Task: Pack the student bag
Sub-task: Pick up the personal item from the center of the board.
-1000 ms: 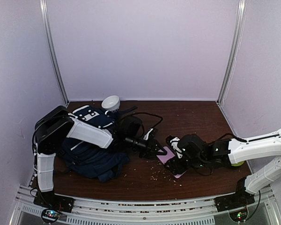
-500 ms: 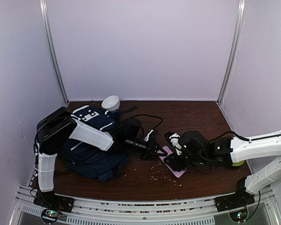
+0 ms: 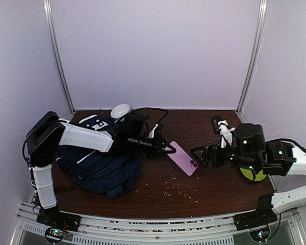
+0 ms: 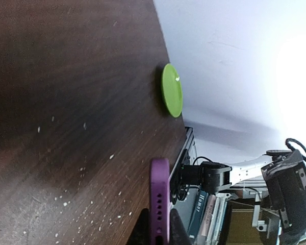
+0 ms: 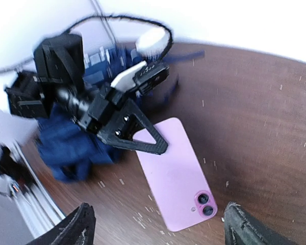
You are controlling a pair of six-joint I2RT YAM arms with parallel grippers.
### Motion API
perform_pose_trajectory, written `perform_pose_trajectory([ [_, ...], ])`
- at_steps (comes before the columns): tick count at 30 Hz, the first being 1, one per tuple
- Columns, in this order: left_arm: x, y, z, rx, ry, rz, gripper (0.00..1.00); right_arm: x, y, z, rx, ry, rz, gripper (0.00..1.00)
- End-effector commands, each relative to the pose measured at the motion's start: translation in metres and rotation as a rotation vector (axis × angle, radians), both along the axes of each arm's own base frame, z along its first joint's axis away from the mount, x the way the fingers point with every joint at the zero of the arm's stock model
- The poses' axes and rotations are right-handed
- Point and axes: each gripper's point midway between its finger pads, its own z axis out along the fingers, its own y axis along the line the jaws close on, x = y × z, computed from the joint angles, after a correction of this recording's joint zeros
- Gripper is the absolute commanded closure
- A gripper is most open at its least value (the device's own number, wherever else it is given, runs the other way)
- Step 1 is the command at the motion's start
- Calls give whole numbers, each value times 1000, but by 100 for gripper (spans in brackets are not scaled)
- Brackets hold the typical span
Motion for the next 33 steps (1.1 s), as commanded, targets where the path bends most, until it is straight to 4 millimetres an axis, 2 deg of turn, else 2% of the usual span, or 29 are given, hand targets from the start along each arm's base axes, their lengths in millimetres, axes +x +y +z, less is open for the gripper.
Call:
perform_pose_trajectory([
  [1,11,11,151,-67,-493,8,100,8,-37,60,242,-34,-198,12],
  [3,11,25,179,10,-655,32,100,10,-50,74,330,-28,-250,12],
  [5,5,43,199,139,-875,38,100,11,-56,84,394,-7,-278,12],
  [7,0,66,209,340,-1077,91,100,11,-55,90,447,33,-280,12],
  [9,-14,81,217,534,-1300,124,100,9,-47,97,509,84,-263,12],
  [12,-23,100,210,846,-1533,161,100,3,-34,116,635,134,-203,14],
  [15,-25,114,188,1119,-1686,170,100,-4,-24,137,766,157,-135,14],
  [17,-32,115,177,1230,-1829,197,100,-8,-14,141,797,190,-88,15],
  [19,-41,113,172,1284,-1974,229,100,-11,2,136,775,245,-43,16],
  [22,-49,112,178,1332,-2111,321,100,-17,28,119,742,347,29,17],
  [26,-58,103,187,1416,-2285,425,100,-17,42,92,755,420,38,18],
  [29,-67,90,184,1357,-2311,430,100,-17,52,79,756,456,56,20],
  [33,-73,81,176,1348,-2348,393,100,-20,69,79,743,477,122,22],
])
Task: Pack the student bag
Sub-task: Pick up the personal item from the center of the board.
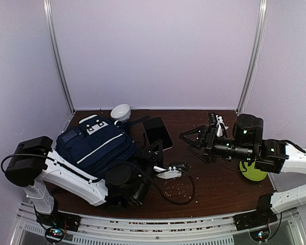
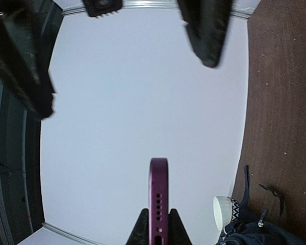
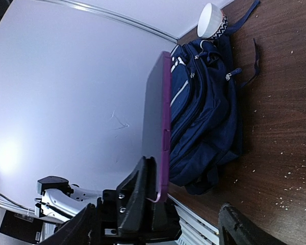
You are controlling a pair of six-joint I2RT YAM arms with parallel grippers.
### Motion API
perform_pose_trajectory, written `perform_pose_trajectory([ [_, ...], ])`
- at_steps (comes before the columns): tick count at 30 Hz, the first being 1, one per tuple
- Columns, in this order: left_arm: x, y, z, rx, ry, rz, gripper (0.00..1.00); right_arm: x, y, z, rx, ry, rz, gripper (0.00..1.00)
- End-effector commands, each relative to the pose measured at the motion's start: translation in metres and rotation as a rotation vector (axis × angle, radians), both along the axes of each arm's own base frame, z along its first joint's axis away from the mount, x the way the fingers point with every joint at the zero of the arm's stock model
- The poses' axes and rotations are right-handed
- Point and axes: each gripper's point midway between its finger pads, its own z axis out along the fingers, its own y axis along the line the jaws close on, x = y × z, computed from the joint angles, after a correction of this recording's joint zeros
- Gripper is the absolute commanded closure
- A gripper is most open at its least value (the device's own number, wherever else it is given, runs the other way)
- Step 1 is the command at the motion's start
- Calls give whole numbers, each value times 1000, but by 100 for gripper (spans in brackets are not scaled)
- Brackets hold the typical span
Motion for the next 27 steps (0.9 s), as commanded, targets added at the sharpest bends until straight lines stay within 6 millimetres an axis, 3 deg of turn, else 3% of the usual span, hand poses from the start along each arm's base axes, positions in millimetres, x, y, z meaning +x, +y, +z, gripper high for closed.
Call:
perform_pose_trajectory([
  [1,-10,19,57,-218,-83,21,100,-7,20,21,82,-22,94,22],
  [5,-24,14,61,-219,-93,-27,100,0,22,18,69,-32,85,28],
  [12,-37,11,61,-214,-97,-67,100,-3,37,50,193,-67,170,39],
  [17,-45,7,62,-209,-104,-91,100,-2,52,39,179,-21,208,48],
  [27,-58,2,68,-209,-112,-122,100,7,63,37,223,-1,199,64],
])
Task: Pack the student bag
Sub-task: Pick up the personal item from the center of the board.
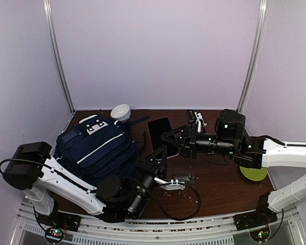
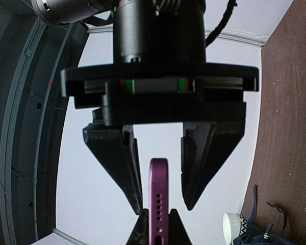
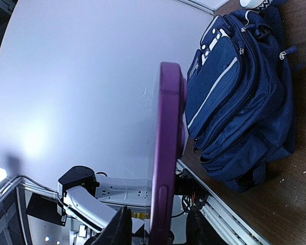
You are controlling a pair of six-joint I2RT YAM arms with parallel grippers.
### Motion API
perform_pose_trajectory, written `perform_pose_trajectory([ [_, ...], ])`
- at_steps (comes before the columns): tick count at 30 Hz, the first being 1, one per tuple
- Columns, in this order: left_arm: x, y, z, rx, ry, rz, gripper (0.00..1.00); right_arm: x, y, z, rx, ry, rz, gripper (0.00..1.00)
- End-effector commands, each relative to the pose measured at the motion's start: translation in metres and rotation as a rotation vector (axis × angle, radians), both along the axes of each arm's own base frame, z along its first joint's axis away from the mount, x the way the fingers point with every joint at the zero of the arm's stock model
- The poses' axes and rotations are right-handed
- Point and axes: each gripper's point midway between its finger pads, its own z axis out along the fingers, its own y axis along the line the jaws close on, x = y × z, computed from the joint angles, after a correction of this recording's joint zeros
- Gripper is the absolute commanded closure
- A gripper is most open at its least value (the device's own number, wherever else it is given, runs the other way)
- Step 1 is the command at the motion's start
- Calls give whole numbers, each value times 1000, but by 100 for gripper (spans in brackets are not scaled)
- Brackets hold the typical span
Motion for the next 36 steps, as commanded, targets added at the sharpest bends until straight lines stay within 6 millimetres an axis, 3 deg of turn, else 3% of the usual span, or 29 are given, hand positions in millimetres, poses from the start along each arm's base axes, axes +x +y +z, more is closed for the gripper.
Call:
perform_pose_trajectory([
  [1,-8,11,37,-150,-24,-33,100,4,2,29,96,-30,0,64],
  [9,-8,11,38,-158,-19,-35,100,6,-1,32,150,-23,-22,72],
  [18,-8,12,37,-157,-18,-36,100,6,-9,21,146,0,-40,83],
  [25,-8,10,35,-148,-18,-27,100,5,-9,25,146,-3,-37,99],
  [26,-8,10,36,-149,-18,-25,96,5,-9,25,146,-4,-36,100],
  [30,-6,10,34,-149,-10,-15,44,6,-10,28,149,-12,-42,100],
  [33,-4,14,34,-168,9,-2,11,11,-13,37,159,-31,-67,100],
  [34,-3,16,35,-187,21,2,4,14,-15,40,163,-39,-84,100],
  [36,1,24,40,-238,53,20,2,23,-20,49,167,-66,-129,100],
])
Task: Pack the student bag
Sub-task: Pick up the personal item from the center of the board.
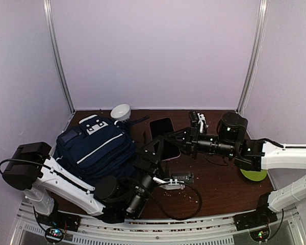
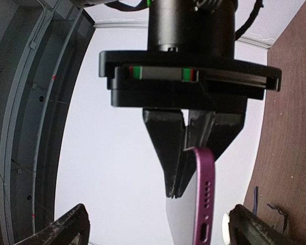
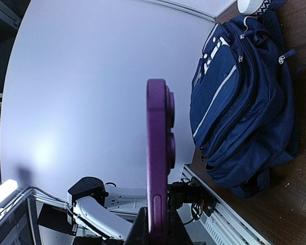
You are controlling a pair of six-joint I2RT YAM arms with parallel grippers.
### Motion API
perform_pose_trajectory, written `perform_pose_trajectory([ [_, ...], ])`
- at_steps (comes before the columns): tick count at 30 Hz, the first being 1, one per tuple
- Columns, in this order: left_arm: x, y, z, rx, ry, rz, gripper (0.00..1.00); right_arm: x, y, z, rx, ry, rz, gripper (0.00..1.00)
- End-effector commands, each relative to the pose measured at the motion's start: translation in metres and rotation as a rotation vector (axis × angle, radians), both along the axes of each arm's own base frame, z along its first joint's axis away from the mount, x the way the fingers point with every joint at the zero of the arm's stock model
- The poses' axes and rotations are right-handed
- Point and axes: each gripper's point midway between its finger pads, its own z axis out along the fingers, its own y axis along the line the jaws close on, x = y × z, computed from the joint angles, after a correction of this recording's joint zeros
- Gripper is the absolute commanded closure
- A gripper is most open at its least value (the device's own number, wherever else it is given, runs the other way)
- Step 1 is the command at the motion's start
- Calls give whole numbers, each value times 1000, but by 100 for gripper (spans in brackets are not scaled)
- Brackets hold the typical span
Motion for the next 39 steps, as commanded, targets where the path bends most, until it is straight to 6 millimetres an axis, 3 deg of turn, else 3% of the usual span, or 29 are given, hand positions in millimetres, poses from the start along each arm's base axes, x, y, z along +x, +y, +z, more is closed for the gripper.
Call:
perform_pose_trajectory([
  [1,8,26,36,-229,78,42,2,20,-17,52,80,-120,-115,100],
  [6,23,53,42,-345,166,123,2,73,-58,65,-19,-224,-349,100],
  [11,37,68,8,-351,285,192,2,126,-113,58,-118,-254,-558,100],
  [15,51,66,-19,-367,463,153,2,137,-144,44,-203,-263,-631,100],
  [19,88,87,-31,-503,696,161,2,129,-166,27,-284,-279,-666,100],
  [23,125,119,-33,-655,926,259,3,113,-169,0,-369,-286,-609,100],
  [25,131,137,-41,-695,1043,311,3,104,-167,-16,-384,-277,-563,100],
  [28,120,157,-72,-693,1254,378,7,89,-166,-39,-380,-252,-513,100],
  [32,89,166,-120,-647,1477,434,17,73,-156,-63,-360,-225,-437,100],
  [35,79,172,-143,-638,1532,486,18,60,-141,-73,-367,-216,-363,100],
  [39,80,171,-165,-599,1550,542,16,48,-129,-75,-374,-225,-327,100],
])
